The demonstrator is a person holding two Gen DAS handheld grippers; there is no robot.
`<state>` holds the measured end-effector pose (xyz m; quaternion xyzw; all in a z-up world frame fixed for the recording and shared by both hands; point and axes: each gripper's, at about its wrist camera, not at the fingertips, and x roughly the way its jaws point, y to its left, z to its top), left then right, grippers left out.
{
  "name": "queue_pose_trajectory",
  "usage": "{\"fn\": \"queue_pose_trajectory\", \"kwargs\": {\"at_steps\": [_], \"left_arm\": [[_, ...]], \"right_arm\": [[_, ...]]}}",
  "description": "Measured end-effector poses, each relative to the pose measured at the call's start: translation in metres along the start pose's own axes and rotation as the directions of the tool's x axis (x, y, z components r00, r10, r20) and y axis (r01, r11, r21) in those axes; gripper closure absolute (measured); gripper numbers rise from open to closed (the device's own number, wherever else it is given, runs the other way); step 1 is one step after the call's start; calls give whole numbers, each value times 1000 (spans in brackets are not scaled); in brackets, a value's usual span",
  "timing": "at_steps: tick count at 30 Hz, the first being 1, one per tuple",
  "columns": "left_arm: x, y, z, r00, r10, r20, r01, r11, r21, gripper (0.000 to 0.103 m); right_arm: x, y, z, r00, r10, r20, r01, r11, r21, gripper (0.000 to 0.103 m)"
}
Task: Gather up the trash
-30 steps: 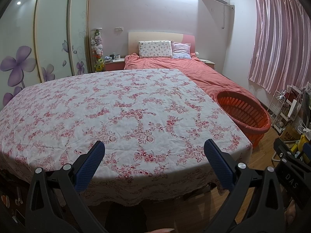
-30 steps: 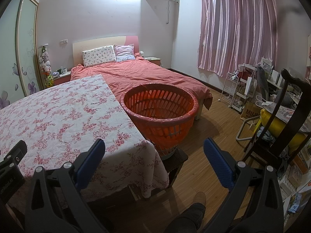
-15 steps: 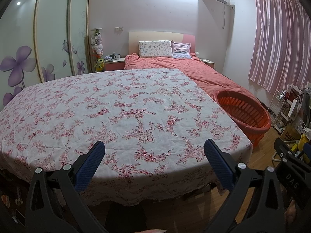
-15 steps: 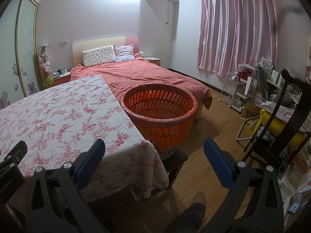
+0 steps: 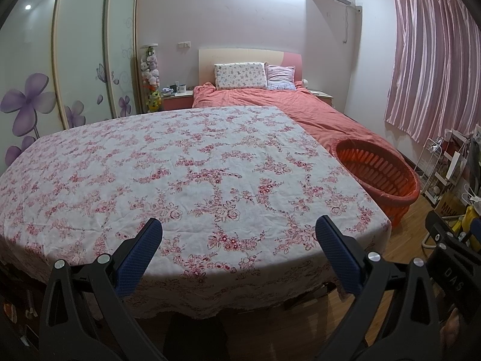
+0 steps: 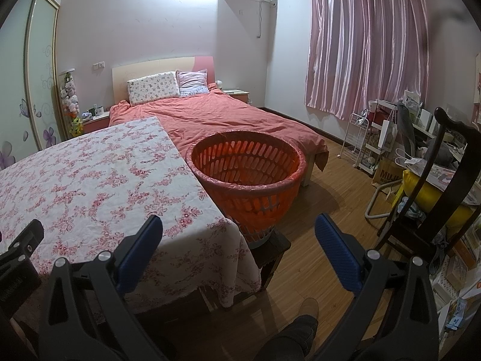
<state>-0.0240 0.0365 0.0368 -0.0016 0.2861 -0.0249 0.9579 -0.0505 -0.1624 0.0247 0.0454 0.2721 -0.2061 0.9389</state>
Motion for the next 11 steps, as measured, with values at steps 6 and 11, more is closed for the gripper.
{"fn": "queue_pose_trajectory", "kwargs": {"at_steps": [6,11], "left_arm": [[0,0,-1,1000,-1,-1,1,1000,1,3],[0,1,0,1000,-1,-4,1,1000,2,3]], "right_arm": [[0,0,0,1000,0,0,0,1000,0,4],[0,0,0,1000,1,1,-1,1000,0,4]]}}
